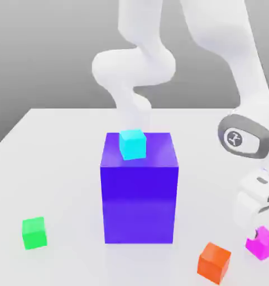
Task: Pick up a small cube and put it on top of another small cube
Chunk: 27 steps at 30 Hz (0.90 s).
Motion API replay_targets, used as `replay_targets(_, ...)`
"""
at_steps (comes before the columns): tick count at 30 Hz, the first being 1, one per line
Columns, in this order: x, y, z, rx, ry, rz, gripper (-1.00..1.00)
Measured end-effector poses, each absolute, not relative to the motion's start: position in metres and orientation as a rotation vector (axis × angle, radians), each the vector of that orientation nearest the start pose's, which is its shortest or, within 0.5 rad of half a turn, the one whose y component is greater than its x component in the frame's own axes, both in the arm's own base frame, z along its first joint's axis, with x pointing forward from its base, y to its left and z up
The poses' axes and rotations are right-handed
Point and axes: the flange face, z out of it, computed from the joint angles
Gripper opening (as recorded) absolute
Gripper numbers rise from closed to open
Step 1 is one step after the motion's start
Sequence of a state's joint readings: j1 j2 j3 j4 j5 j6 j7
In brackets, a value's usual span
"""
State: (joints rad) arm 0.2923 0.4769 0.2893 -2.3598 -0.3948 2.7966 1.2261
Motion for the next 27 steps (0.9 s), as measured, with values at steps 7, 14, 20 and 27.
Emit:
replay_targets(7,0.399,0.298,0.133,-3.104,0.471,-0.001,-1.0)
replay_targets(14,0.43,0.235,0.193,-3.083,0.701,-0.006,-1.0)
replay_targets(20,0.463,0.085,0.205,-2.944,1.22,-0.007,-1.0)
replay_targets(27,0.436,-0.093,0.225,-2.61,1.813,-0.002,-1.0)
